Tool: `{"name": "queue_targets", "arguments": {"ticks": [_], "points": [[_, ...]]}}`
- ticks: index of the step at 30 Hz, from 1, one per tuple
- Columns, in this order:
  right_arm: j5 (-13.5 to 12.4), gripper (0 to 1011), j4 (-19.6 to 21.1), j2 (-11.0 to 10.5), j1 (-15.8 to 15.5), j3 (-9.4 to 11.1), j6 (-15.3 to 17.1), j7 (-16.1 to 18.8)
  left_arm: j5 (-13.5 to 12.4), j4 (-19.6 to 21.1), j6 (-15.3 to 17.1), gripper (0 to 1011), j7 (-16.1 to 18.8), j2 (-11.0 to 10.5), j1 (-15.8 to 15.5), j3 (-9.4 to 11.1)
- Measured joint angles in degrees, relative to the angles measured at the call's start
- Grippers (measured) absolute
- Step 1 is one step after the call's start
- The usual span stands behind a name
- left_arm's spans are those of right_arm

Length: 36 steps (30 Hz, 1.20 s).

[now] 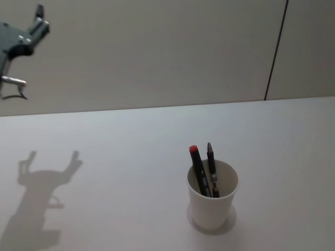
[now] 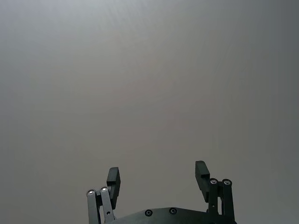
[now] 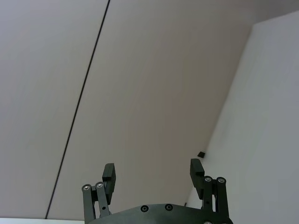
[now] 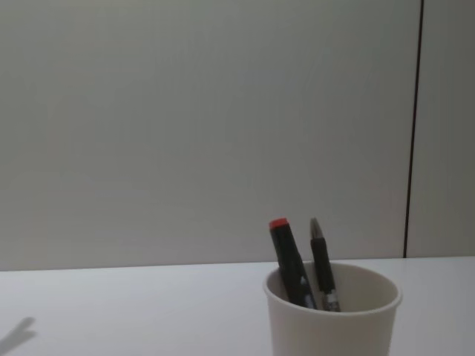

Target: Place the pen into the pen holder.

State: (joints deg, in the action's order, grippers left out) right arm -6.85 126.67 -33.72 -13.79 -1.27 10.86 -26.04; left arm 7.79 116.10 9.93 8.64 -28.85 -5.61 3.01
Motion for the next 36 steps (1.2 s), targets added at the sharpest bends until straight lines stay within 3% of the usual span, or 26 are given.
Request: {"name": "queue_targets", "arguments": {"ticks": [5,16,17,25,32,36], "points": [[0.0,1001,-0.1,-0.2,-0.3,0.8,0.4,-0.7,0.5,-2.8,-1.1,1001,-1.1,0.9,-1.0,2.8],[-0.1,1001,-0.2,-0.3,-0.6,1.4,0.6,-1.1,1.8,-11.4,-4.6,1001,-4.7,3.5,-4.0,11.5],[-0.1,1001,-0.2,-0.3,-0.6,1.4,0.6,-1.1,1.8,-11.4,-4.6,1001,-4.7,3.5,-4.0,11.5],[-0.1,1001,-0.2,-0.3,-0.6,1.4,0.6,-1.1,2.9,-18.3,-7.3,1001,-7.4,5.5,-6.4,18.4],[-0.1,1001,-0.2,-0.3,-0.6,1.4,0.6,-1.1,3.6,-22.0,-8.8,1001,-8.9,6.7,-7.6,22.1],[-0.1,1001,-0.2,-0.3,-0.6,1.4,0.6,-1.1,3.7,-22.7,-9.1,1001,-9.2,6.9,-7.9,22.8]]}}
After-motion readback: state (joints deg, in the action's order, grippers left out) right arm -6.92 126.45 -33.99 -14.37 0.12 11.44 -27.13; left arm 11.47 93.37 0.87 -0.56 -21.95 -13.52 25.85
